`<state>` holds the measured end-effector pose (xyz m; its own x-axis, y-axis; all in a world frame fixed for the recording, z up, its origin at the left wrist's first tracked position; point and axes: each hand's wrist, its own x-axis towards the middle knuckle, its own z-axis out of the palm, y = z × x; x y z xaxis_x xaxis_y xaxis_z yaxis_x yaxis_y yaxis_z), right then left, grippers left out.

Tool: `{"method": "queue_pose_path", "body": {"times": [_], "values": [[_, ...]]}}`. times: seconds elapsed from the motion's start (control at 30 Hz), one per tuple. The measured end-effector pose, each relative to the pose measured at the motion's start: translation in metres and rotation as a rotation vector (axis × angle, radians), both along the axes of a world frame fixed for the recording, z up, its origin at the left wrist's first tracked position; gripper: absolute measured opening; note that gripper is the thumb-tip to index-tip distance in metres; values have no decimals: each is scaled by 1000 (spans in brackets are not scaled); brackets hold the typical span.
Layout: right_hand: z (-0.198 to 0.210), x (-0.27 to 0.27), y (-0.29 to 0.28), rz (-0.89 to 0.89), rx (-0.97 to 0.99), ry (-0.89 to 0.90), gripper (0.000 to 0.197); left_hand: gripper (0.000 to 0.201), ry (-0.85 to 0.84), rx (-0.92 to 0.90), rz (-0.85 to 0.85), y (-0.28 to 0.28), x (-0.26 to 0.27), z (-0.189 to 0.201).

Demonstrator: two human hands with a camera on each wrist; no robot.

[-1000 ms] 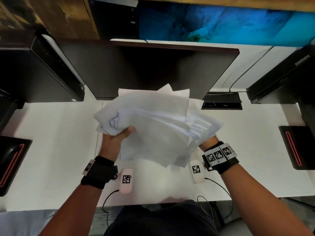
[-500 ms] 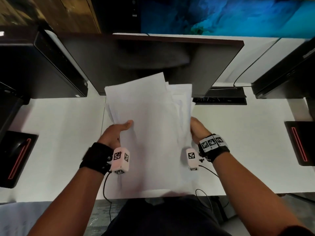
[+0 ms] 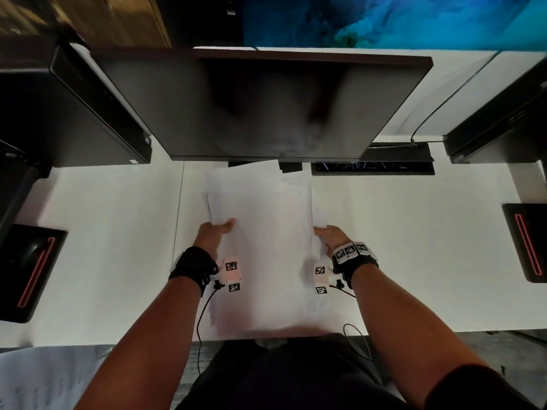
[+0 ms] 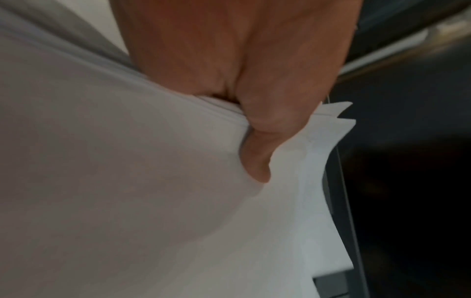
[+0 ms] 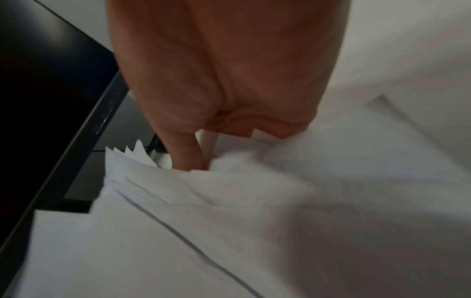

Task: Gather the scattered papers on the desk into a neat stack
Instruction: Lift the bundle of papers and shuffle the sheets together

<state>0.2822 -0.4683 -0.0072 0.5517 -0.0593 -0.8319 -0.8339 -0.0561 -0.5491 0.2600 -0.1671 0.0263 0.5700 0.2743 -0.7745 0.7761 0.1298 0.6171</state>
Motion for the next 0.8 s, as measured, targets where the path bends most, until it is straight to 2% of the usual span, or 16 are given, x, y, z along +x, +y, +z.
{"method": "queue_pose_path", "body": {"times": [0.03, 0.13, 0.23, 0.27, 0.33, 0.4, 0.5, 0.57, 0.63, 0.8], "values": [[2, -1, 1, 4, -8, -5, 13, 52, -24, 0, 5, 1, -1, -4], [-5, -5, 2, -19, -1, -40, 35, 34, -71, 97, -59, 2, -1, -9], [0, -6, 5, -70, -67, -89, 15, 27, -104, 287, -195, 5, -2, -17], [1, -7, 5, -45, -122, -87, 15, 27, -111, 314, -219, 6, -4, -19], [-15, -5, -1, -5, -219, -88, 29, 26, -143, 330, -242, 5, -7, -24], [-30, -2, -7, 23, -235, -110, 28, 23, -168, 382, -258, 1, -6, -23], [-17, 1, 0, 78, -178, -109, 15, 43, -213, 607, -340, 1, -1, -33], [-7, -4, 5, 8, -43, -101, 25, 50, -237, 704, -407, -2, 0, -37], [-7, -10, 5, -84, 56, -85, 36, 46, -249, 648, -389, -6, 0, -38], [-7, -13, 6, -77, 15, -62, 38, 30, -191, 411, -286, -10, -6, -40]]}}
